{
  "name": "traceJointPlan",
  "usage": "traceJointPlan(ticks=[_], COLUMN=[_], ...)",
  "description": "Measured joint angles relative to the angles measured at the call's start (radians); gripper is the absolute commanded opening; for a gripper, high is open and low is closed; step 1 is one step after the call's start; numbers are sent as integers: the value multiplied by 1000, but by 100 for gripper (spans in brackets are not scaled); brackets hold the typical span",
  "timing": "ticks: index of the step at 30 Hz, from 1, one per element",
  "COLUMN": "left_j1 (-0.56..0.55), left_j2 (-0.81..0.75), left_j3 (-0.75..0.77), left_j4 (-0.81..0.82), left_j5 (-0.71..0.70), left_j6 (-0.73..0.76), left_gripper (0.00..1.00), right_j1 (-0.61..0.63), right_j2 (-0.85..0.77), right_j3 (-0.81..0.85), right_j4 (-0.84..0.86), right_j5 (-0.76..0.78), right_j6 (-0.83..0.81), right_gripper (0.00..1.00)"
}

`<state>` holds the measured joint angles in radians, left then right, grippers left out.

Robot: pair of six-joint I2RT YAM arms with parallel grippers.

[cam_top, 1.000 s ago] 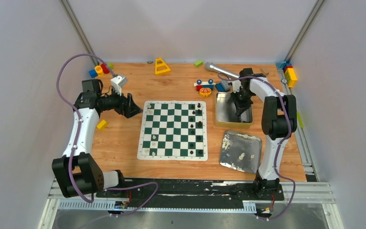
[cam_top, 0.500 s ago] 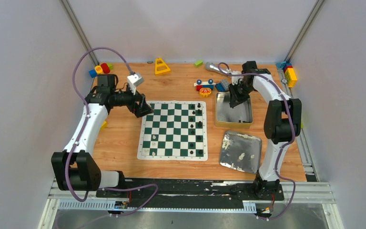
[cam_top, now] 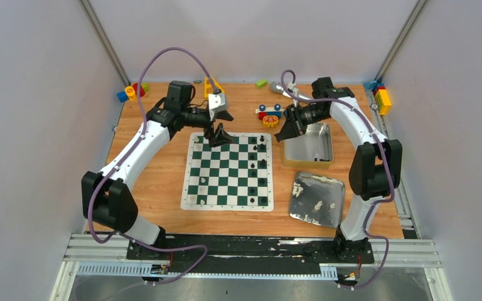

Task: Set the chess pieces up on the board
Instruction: Place the chess piece on the chessboard.

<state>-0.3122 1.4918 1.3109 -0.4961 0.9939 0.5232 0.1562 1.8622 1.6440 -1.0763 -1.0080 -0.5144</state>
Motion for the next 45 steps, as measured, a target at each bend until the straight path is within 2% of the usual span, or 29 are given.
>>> traceJointPlan(ticks=[9, 13, 18, 24, 45], left_j1=[-156, -188, -198, -203, -241], left_j2=[110, 137, 141, 141, 167], left_j3=[161, 162, 162, 162, 189], left_j4=[-100, -188, -264, -313, -326], left_j5=[43, 42, 42, 45, 71], left_j6=[333, 462, 553, 601, 621], left_gripper=[89, 83, 76, 65, 50], right_j1=[210, 237, 235, 235, 239], right_j2=[24, 43, 51, 53, 82], right_j3=[52, 81, 96, 100, 100], right_j4=[-118, -156, -171, -183, -207], right_j5=[-190, -224, -242, -251, -258], right_j6=[-83, -103, -118, -122, -132], right_gripper=[2, 2, 3, 3, 3])
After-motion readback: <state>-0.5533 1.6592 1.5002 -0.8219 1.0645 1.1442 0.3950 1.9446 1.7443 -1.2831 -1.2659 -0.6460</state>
